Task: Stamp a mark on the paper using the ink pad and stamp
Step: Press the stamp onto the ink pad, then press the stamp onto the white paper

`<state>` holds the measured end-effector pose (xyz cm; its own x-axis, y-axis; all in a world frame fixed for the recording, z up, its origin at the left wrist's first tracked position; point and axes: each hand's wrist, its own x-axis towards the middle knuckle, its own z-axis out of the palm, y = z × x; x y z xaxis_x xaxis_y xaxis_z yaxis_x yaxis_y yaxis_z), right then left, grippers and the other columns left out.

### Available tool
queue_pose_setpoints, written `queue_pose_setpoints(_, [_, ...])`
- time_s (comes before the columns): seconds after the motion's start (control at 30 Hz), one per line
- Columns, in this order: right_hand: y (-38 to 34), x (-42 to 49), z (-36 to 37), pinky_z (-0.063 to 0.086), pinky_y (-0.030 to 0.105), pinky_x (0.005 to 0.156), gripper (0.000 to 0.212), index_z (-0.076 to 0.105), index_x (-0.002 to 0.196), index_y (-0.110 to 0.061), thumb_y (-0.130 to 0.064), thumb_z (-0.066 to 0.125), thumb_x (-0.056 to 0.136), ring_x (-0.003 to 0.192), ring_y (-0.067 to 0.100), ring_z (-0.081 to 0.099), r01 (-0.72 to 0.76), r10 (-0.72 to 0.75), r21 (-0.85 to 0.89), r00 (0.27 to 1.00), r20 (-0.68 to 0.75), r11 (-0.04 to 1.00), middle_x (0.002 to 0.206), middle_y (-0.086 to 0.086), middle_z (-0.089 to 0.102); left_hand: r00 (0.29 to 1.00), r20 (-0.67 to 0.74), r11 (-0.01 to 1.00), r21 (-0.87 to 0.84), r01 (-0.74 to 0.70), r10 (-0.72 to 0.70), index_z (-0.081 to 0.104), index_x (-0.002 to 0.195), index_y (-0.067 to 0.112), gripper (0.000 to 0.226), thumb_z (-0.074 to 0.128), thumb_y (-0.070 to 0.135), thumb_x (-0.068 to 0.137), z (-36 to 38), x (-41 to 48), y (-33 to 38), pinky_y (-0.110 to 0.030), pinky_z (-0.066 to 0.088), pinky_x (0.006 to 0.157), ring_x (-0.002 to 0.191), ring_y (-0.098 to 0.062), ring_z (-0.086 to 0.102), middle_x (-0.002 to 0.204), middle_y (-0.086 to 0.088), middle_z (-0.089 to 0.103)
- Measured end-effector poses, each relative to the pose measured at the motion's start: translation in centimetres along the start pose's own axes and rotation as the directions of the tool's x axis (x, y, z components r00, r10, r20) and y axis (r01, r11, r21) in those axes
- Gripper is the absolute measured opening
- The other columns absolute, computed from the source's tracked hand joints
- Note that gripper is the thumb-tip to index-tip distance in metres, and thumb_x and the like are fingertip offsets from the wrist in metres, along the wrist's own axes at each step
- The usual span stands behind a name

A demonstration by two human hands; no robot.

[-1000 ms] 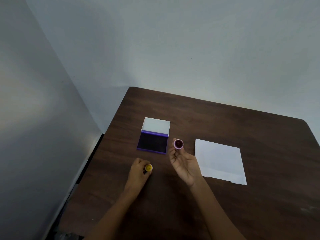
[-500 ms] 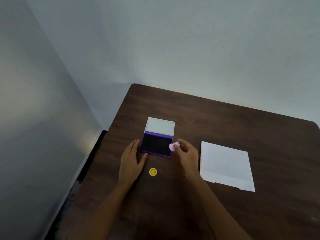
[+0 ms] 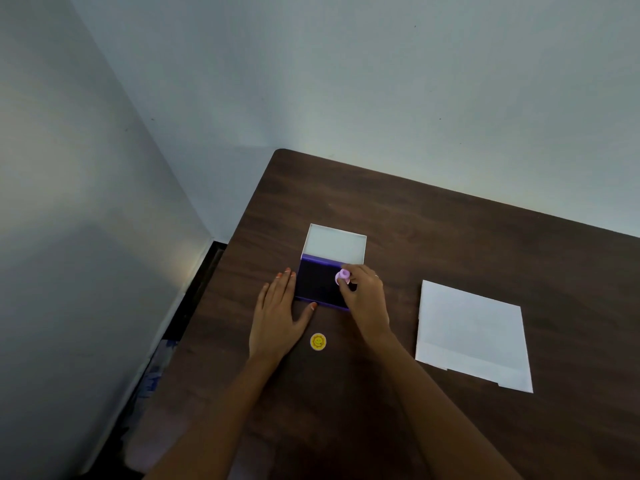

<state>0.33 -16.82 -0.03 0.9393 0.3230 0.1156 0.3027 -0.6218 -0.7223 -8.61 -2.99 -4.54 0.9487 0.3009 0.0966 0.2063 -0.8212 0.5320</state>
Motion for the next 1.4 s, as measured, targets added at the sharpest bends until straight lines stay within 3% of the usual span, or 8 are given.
queue_pose_setpoints(0.47, [-0.3, -0.2, 0.0, 0.045, 0.03, 0.086, 0.021, 0.06, 0.104, 0.0, -0.007, 0.059, 0.085, 0.1, 0.028, 0.059, -0.06, 0.059, 0.03, 0.998, 0.022, 0.998, 0.107, 0.02, 0.066, 0.999, 0.009, 0.998, -0.053, 0.031, -0.031, 0.027, 0.139, 0.014, 0.066, 0.055, 0.041, 0.085, -0.1, 0.3, 0.1, -0.032, 0.012, 0.109, 0.135, -0.02, 0.027, 0.146, -0.01, 0.035])
queue_pose_setpoints(0.6, [-0.5, 0.5, -1.4, 0.049, 0.027, 0.078, 0.019, 0.062, 0.101, -0.002, -0.011, 0.06, 0.085, 0.094, 0.024, 0.061, -0.233, 0.221, 0.202, 0.972, 0.081, 0.951, 0.101, 0.017, 0.067, 0.998, 0.01, 0.992, -0.116, 0.055, -0.055, 0.029, 0.138, 0.015, 0.064, 0.055, 0.04, 0.086, -0.5, 0.1, 0.3, -0.033, 0.014, 0.108, 0.135, -0.02, 0.028, 0.145, -0.011, 0.037])
queue_pose_setpoints(0.73, [-0.4, -0.1, -3.7, 0.051, 0.016, 0.069, 0.026, 0.061, 0.109, -0.013, -0.021, 0.063, 0.084, 0.087, 0.009, 0.06, -0.504, 0.572, 0.626, 0.813, 0.111, 0.595, 0.095, -0.004, 0.065, 0.992, 0.008, 0.97, -0.206, 0.126, -0.128, 0.03, 0.138, 0.016, 0.062, 0.056, 0.038, 0.086, -1.0, 0.0, 0.5, -0.035, 0.021, 0.105, 0.134, -0.022, 0.029, 0.144, -0.011, 0.038])
queue_pose_setpoints(0.83, [-0.6, -1.3, -5.9, 0.058, 0.024, 0.062, 0.019, 0.063, 0.101, -0.006, -0.009, 0.061, 0.082, 0.088, 0.017, 0.063, -0.482, 0.55, 0.851, 0.662, 0.51, -0.208, 0.086, 0.009, 0.072, 0.987, 0.012, 0.952, -0.262, 0.158, -0.16, 0.031, 0.137, 0.017, 0.059, 0.055, 0.035, 0.087, -1.2, -0.1, 0.7, -0.037, 0.025, 0.105, 0.134, -0.022, 0.029, 0.144, -0.011, 0.037])
queue_pose_setpoints(0.9, [-0.9, -2.5, -7.0, 0.057, 0.025, 0.055, 0.027, 0.061, 0.096, -0.003, -0.006, 0.065, 0.07, 0.082, 0.021, 0.061, -0.415, 0.453, 0.79, 0.657, 0.603, -0.451, 0.075, 0.015, 0.073, 0.981, 0.012, 0.926, -0.328, 0.187, -0.193, 0.031, 0.137, 0.019, 0.057, 0.055, 0.033, 0.088, -1.6, -0.2, 0.7, -0.038, 0.028, 0.104, 0.133, -0.021, 0.029, 0.145, -0.01, 0.036])
queue_pose_setpoints(1.03, [-1.0, -4.1, -8.9, 0.057, 0.025, 0.056, 0.032, 0.06, 0.098, 0.001, -0.007, 0.062, 0.067, 0.078, 0.022, 0.059, -0.353, 0.376, 0.75, 0.698, 0.609, -0.56, 0.074, 0.018, 0.072, 0.954, -0.046, 0.861, -0.446, 0.244, -0.295, 0.036, 0.135, 0.019, 0.05, 0.054, 0.025, 0.089, -2.1, -0.4, 1.2, -0.034, 0.027, 0.1, 0.13, -0.021, 0.03, 0.142, -0.011, 0.037])
queue_pose_setpoints(1.17, [-0.2, -4.8, -11.0, 0.057, 0.024, 0.058, 0.029, 0.059, 0.097, -0.001, -0.008, 0.063, 0.068, 0.076, 0.021, 0.06, -0.312, 0.411, 0.789, 0.719, 0.561, -0.529, 0.08, 0.016, 0.07, 0.921, -0.173, 0.856, -0.458, 0.239, -0.35, 0.047, 0.125, 0.01, 0.037, 0.054, 0.013, 0.089, -1.8, -0.2, 4.2, -0.042, 0.032, 0.101, 0.125, -0.028, 0.037, 0.131, -0.016, 0.048])
queue_pose_setpoints(1.4, [5.5, -6.7, -16.4, 0.058, 0.021, 0.059, 0.01, 0.059, 0.093, -0.006, -0.013, 0.053, 0.088, 0.081, 0.016, 0.059, 0.009, 0.635, 0.889, 0.703, 0.32, -0.458, 0.093, 0.011, 0.06, 0.99, 0.053, 0.933, -0.343, -0.105, 0.13, 0.049, 0.121, 0.016, 0.04, 0.062, 0.019, 0.083, 3.5, -1.3, 13.8, -0.024, 0.03, 0.098, 0.119, -0.014, 0.043, 0.127, -0.008, 0.053])
